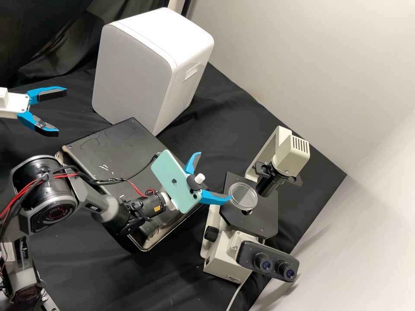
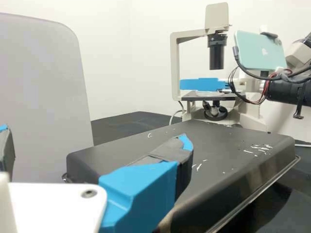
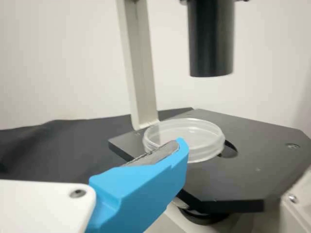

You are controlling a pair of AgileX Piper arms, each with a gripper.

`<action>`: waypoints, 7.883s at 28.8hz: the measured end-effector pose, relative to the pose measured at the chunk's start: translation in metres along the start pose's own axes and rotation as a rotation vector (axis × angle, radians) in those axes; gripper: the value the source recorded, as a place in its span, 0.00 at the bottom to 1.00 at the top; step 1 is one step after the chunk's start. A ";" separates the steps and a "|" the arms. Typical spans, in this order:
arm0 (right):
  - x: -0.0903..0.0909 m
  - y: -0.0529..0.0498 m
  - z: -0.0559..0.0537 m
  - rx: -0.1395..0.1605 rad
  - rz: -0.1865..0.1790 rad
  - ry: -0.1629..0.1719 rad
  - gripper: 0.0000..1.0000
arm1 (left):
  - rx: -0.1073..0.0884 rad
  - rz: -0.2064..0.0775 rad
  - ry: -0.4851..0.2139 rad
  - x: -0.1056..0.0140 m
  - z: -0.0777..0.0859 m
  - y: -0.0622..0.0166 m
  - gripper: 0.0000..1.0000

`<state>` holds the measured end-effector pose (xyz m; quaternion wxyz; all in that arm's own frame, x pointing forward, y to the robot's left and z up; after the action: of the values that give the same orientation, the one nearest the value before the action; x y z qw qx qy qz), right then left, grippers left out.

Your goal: Place the petri dish on the bench

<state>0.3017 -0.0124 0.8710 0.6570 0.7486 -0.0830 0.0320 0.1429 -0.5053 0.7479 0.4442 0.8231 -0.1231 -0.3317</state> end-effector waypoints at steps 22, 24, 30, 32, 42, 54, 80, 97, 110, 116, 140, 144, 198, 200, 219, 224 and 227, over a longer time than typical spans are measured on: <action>0.025 0.016 0.022 -0.005 0.047 -0.056 1.00 | 0.000 0.000 0.000 0.000 0.000 0.0000 1.00; 0.028 0.017 0.024 -0.005 0.048 -0.062 1.00 | 0.000 0.000 0.000 0.000 0.000 0.0000 1.00; 0.036 0.018 0.026 -0.006 0.052 -0.064 1.00 | 0.000 0.000 -0.002 0.000 0.000 -0.0001 1.00; 0.038 0.018 0.026 -0.006 0.049 -0.068 1.00 | 0.000 -0.001 -0.004 0.000 0.001 -0.0001 1.00; 0.048 0.024 0.035 -0.007 0.066 -0.083 1.00 | 0.000 -0.002 -0.010 0.000 0.002 -0.0003 1.00; 0.054 0.031 0.045 -0.007 0.081 -0.115 1.00 | -0.001 -0.004 -0.021 0.000 0.003 -0.0007 1.00; 0.065 0.029 0.049 0.005 0.086 -0.134 1.00 | 0.010 -0.007 -0.016 0.000 0.001 -0.0006 1.00; 0.066 0.024 0.050 0.008 0.079 -0.133 0.00 | 0.010 -0.007 -0.016 0.000 0.001 -0.0006 1.00; 0.066 0.024 0.050 0.008 0.079 -0.133 0.00 | 0.009 -0.009 -0.028 0.000 0.003 -0.0010 1.00; 0.066 0.024 0.050 0.010 0.079 -0.133 0.00 | 0.009 -0.009 -0.028 0.000 0.003 -0.0010 1.00; 0.066 0.024 0.050 0.017 0.083 -0.135 1.00 | 0.009 -0.009 -0.028 0.000 0.003 -0.0010 1.00; 0.066 0.024 0.050 -0.022 0.122 -0.171 1.00 | 0.009 -0.009 -0.028 0.000 0.003 -0.0010 1.00; 0.038 0.042 0.044 0.114 0.288 -0.106 1.00 | 0.027 -0.017 -0.039 0.000 0.003 -0.0015 1.00; 0.038 0.042 0.044 0.113 0.292 -0.102 1.00 | 0.027 -0.017 -0.039 0.000 0.003 -0.0015 1.00; 0.040 0.013 0.013 -0.144 0.212 -0.031 1.00 | 0.020 -0.031 -0.054 0.001 0.005 -0.0039 1.00; 0.040 0.012 0.012 -0.150 0.209 -0.029 1.00 | 0.018 -0.029 -0.050 0.001 0.005 -0.0037 1.00; 0.040 0.012 0.012 -0.152 0.209 -0.030 1.00 | 0.018 -0.029 -0.050 0.001 0.005 -0.0037 1.00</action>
<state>0.3384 -0.0290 0.8879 0.7036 0.6843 -0.1724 0.0829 0.1401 -0.5066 0.7427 0.4284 0.8203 -0.1251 -0.3577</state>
